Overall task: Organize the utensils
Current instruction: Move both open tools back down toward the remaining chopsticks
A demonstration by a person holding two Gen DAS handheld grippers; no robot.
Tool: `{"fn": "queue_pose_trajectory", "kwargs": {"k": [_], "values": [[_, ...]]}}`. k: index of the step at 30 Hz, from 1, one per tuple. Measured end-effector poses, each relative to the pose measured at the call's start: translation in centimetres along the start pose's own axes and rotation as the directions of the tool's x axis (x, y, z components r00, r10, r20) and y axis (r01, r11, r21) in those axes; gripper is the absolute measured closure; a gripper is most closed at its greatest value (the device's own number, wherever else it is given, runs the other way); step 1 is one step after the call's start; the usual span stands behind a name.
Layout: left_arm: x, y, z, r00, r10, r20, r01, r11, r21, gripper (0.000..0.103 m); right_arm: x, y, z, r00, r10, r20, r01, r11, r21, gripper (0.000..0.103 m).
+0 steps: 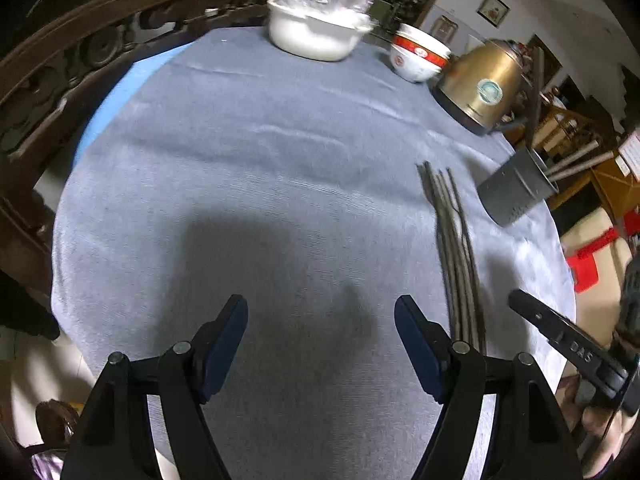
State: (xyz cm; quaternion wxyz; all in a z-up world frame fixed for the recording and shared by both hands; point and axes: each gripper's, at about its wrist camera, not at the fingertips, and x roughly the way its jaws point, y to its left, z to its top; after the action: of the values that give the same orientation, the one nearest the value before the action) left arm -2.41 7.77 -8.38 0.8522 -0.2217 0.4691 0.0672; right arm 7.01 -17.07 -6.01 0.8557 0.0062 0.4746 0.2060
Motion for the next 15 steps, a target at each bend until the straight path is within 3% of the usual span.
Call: {"fn": "queue_pose_trajectory", "kwargs": {"k": [5,15], "values": [[-0.6,-1.4,-0.1,1.0,0.0,0.02,0.0,0.999,0.043,0.027,0.2,2.2,-0.5,1.0,0.003,-0.025,-0.005,0.997,-0.078,0.065],[-1.0,-0.1,0.5,1.0,0.008,0.025,-0.008,1.0,0.011,0.027,2.2,5.9,-1.9,0.997,-0.048,-0.053,0.036,0.976,-0.215,0.065]]}}
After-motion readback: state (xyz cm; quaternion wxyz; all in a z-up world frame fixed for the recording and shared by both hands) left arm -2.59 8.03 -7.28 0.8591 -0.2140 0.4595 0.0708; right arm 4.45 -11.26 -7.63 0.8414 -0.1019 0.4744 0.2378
